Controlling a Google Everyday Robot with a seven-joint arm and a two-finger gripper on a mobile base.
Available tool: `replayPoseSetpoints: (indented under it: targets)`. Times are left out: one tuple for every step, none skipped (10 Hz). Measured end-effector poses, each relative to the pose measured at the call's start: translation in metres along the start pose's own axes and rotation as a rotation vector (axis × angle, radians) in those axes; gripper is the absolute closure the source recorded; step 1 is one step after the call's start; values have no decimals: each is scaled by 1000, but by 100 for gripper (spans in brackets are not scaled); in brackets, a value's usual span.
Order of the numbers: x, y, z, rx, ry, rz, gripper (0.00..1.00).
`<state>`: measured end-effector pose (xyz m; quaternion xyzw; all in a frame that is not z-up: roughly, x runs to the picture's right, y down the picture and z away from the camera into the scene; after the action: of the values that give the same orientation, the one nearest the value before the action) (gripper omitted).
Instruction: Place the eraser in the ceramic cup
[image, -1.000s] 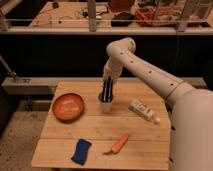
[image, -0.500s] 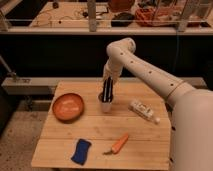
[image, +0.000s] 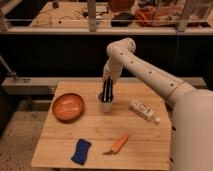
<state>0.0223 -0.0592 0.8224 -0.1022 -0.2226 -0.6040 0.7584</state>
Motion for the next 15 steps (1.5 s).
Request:
replayPoseSetpoints:
  targets:
    - [0, 0, 0, 0, 1, -2, 85]
    - [0, 0, 0, 1, 2, -7, 85]
    - [0, 0, 0, 2, 2, -11, 85]
    - [0, 0, 0, 3, 3, -14, 85]
    - [0, 0, 0, 4, 3, -19, 85]
    - [0, 0, 0, 5, 4, -21, 85]
    - [0, 0, 0, 5, 4, -24, 85]
    - [0, 0, 0, 5, 4, -28, 85]
    - [0, 0, 0, 6, 5, -31, 85]
    - [0, 0, 0, 6, 6, -36, 85]
    - [0, 0, 0, 6, 6, -38, 85]
    - [0, 0, 0, 6, 6, -42, 85]
    - [0, 0, 0, 7, 7, -46, 87]
    - [0, -1, 0, 7, 8, -50, 90]
    - [0, -1, 1, 8, 8, -53, 91]
